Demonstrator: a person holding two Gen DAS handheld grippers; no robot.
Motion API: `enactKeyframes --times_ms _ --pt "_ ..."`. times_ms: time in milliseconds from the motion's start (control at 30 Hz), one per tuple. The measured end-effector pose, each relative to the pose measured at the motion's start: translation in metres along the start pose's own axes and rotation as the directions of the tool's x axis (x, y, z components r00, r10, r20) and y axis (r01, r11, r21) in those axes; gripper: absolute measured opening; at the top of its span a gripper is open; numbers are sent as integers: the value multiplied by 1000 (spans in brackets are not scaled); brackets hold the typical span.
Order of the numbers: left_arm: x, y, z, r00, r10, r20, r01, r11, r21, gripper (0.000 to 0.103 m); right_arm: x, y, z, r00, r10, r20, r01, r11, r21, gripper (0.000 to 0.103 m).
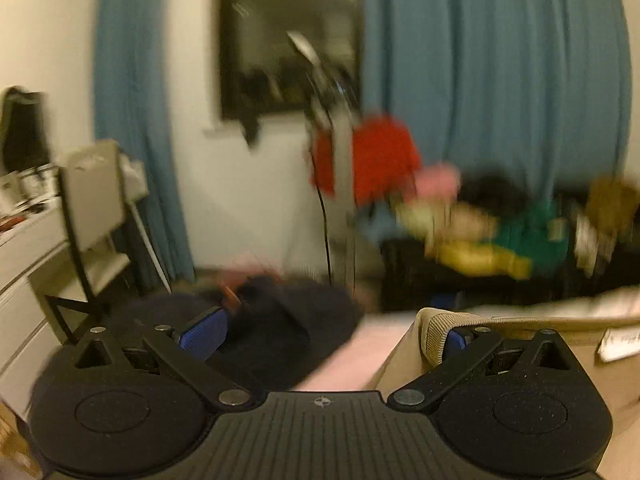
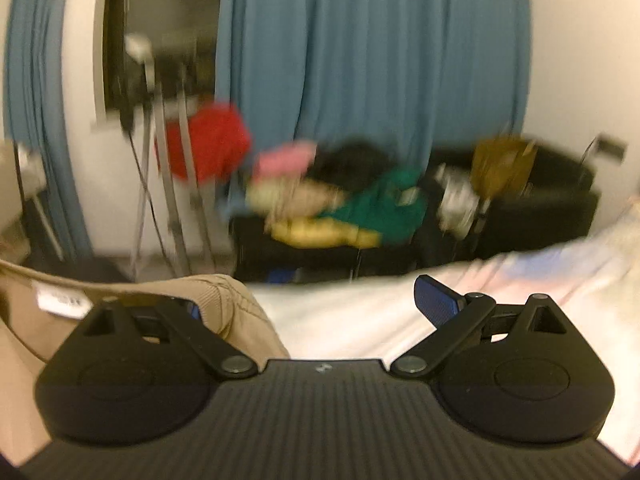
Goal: Fold clothes
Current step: 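Lay the T-shirt flat on the bed and open both grippers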
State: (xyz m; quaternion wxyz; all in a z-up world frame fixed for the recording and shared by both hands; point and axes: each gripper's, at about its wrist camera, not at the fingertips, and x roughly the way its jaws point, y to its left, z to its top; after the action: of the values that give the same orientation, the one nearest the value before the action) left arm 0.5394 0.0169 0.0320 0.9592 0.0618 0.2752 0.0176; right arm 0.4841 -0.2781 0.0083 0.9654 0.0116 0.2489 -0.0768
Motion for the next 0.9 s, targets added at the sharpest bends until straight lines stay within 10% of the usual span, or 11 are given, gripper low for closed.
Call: enactKeyframes --times_ms 133,233,400,533,667,900 --pt "71 -16 -23 987 -30 -160 57 985 164 100 85 30 -31 967 27 -254 -87 970 -226 98" --pt "98 -42 -33 949 2 -315 119 924 364 101 110 59 -47 915 33 -401 -216 882 -420 98" --pt "94 -55 -33 919 -74 -387 233 894 382 102 101 65 -36 890 165 -425 -314 898 -309 98" --pt "58 -25 -38 920 -298 -255 330 940 92 103 76 48 -33 896 302 -325 -346 934 -86 98" --pt "-8 3 -85 959 -270 -79 267 962 -50 103 12 25 -69 969 213 -123 -207 976 61 98" --pt "-138 42 -188 989 -142 48 148 975 -164 103 -104 58 -209 987 118 -106 -107 988 107 98"
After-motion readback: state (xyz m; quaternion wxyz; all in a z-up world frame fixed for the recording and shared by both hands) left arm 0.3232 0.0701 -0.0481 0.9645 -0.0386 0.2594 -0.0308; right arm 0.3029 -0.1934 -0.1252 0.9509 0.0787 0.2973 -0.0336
